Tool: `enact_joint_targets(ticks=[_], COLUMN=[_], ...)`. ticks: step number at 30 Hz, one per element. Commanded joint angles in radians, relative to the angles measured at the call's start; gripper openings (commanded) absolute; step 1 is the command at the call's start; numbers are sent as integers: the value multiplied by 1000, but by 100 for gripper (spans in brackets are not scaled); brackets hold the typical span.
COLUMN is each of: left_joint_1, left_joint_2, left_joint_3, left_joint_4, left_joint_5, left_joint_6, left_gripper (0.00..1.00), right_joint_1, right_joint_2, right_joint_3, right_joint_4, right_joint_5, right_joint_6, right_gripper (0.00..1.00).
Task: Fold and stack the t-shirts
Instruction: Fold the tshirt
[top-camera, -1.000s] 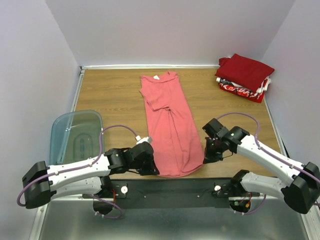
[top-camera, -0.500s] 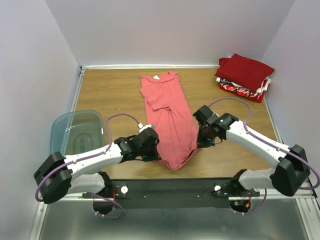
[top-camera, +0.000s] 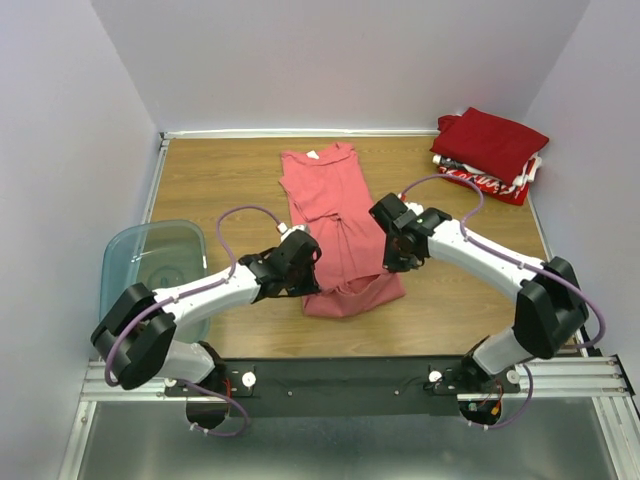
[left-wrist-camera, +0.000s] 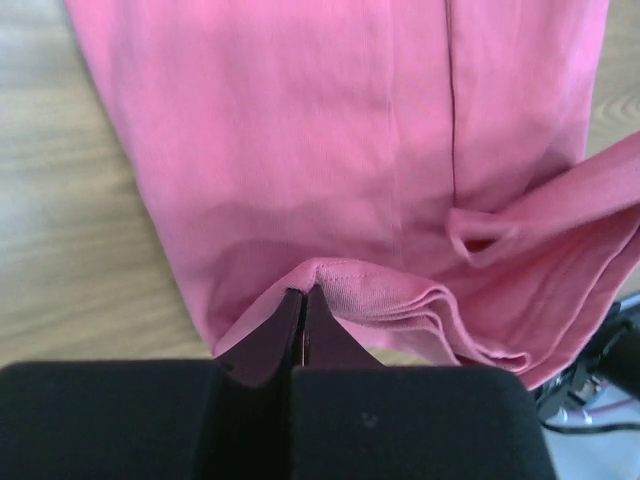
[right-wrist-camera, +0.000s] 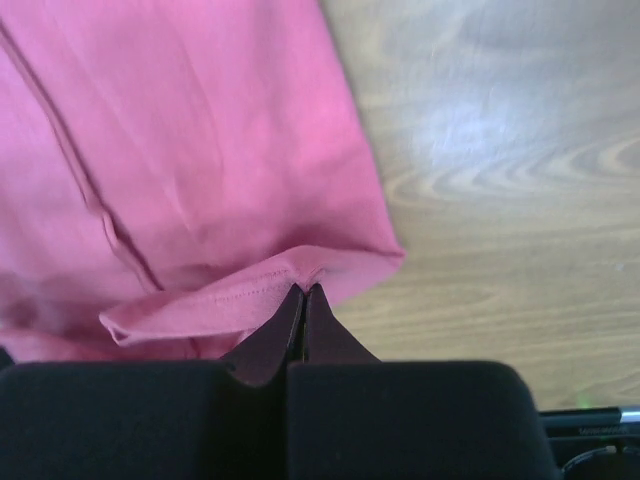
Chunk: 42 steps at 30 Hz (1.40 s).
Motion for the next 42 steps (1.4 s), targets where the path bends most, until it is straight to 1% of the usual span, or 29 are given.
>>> enact_joint_targets(ticks=[1,10,17,27,33,38,42], left_joint_1=[44,133,206,279,327,341,347], left_joint_2=[19,114,176,219,303,373,438], left_joint_3=[52,156,235,304,370,428,502], left_joint_4=[26,46,-2,35,58,52,1], left_joint_5=[-70,-129,-196,-219,-190,-173,-202], left_joint_6=[55,138,154,186,227,238,227], left_gripper=[0,0,0,0,0,0,0], right_joint_1=[-23,-93,-130,-173,-187,-193,-202], right_joint_2=[73,239,359,449,525,569,601], right_joint_3=[77,246,405,514,577,618,649], right_joint_4=[41,84,85,85,84,84,84], right_joint_5=[105,136,142,134,111,113,103], right_joint_6=[-49,-146,-195,-239,-266,-281,-292], right_gripper=[1,1,0,0,0,1,1])
